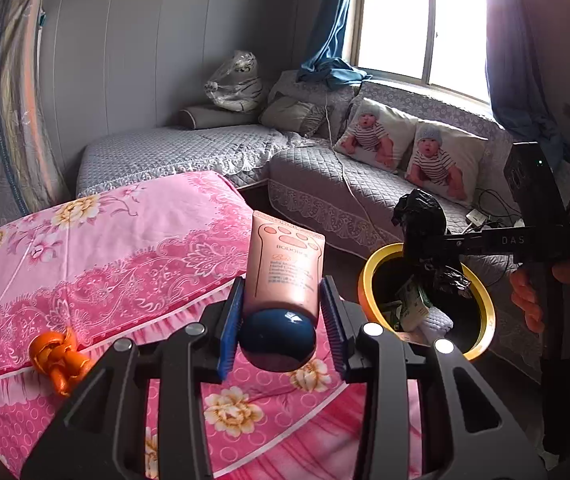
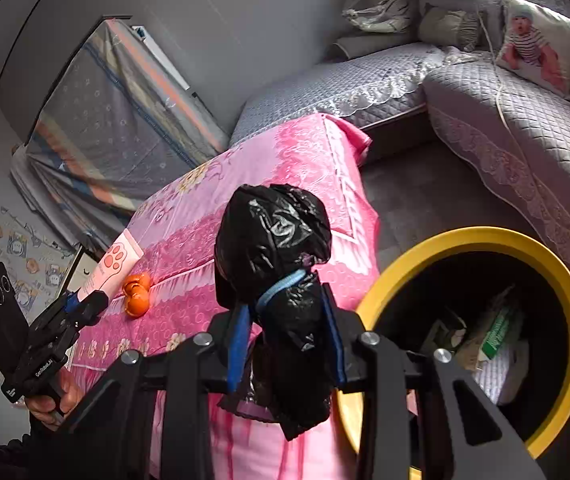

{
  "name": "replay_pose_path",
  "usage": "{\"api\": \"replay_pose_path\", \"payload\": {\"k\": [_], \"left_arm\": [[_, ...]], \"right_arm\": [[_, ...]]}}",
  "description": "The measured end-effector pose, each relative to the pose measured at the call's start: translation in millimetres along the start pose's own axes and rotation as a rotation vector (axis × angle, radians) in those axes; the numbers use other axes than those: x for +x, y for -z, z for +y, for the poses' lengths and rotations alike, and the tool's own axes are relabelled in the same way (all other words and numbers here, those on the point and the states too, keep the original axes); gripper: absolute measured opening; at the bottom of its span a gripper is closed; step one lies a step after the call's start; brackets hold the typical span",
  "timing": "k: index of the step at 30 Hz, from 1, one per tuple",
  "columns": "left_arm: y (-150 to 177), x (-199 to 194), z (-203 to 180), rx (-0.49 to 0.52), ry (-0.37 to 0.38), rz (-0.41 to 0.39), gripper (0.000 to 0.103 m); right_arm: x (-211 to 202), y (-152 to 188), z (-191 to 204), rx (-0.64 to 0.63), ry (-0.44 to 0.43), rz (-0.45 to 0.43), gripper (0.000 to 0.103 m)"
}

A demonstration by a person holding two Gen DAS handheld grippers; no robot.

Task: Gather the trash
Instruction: 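Carry the pink tube and black bag over the bin with both tools, then open both tools to drop the tube and bag into the bin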

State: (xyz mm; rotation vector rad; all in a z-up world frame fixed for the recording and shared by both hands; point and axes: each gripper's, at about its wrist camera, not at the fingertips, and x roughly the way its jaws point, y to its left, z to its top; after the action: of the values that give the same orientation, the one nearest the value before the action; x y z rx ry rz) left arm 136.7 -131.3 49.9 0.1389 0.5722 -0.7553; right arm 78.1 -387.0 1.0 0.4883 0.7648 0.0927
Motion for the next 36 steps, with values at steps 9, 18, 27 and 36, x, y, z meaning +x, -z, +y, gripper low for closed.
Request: {"api": "replay_pose_path", "payload": {"k": [9, 18, 27, 36], "left_arm": [[-21.5, 43.6, -52.1, 0.039, 0.051, 0.015, 0.035], [-31.8, 90.2, -100.2, 0.101, 0.065, 0.058, 0.035], [-26.7, 125.6, -125.7, 0.113, 0.062, 0.080, 0.035], [-20.4, 157.0, -133.8, 0.054, 0.100, 0.164, 0.036]], "right_arm": [[-37.2, 15.8, -57.5, 0.098, 0.082, -0.067, 0.031], [-41.5, 27.2, -100.8, 0.189, 0.122, -0.080, 0.031], [-29.2, 40.4, -127.7, 0.247, 0.177, -0.061, 0.031], [-15.3, 41.5, -143.0, 0.290, 0.194, -0.038, 0.031]]}}
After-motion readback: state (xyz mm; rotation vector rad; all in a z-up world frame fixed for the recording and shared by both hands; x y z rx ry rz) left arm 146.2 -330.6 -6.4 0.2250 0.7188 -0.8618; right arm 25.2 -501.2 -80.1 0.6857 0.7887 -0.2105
